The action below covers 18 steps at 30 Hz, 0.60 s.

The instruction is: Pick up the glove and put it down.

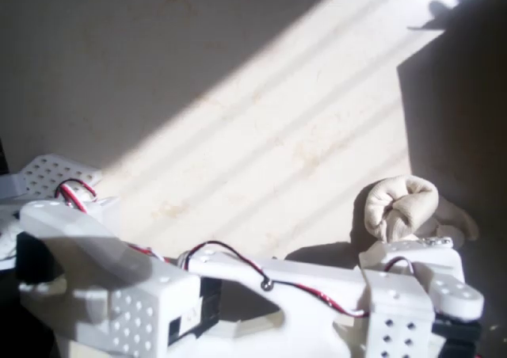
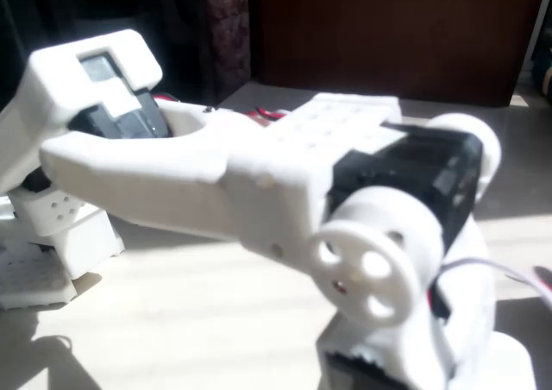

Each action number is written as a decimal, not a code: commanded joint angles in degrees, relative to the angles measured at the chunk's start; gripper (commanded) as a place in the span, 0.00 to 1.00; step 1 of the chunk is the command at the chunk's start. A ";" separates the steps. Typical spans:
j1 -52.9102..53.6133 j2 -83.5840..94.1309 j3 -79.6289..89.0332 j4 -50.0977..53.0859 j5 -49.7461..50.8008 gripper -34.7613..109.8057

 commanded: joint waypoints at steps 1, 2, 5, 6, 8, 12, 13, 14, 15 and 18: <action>0.09 0.09 -0.35 -0.09 -0.53 0.24; 0.09 0.09 -0.35 -0.26 -0.53 0.24; 0.09 0.09 -0.97 -0.44 -0.53 0.24; 0.09 0.09 -1.05 -0.44 -0.53 0.24; 0.18 0.70 -1.14 -0.44 -0.53 0.24; 0.18 0.79 -1.14 -0.44 -0.53 0.24; 0.18 0.88 -1.14 -0.26 -0.70 0.25; 0.18 0.88 -1.14 0.09 -1.32 0.25; 0.09 0.97 -1.14 0.26 -1.93 0.26; 0.09 3.43 -1.14 0.35 -2.90 0.30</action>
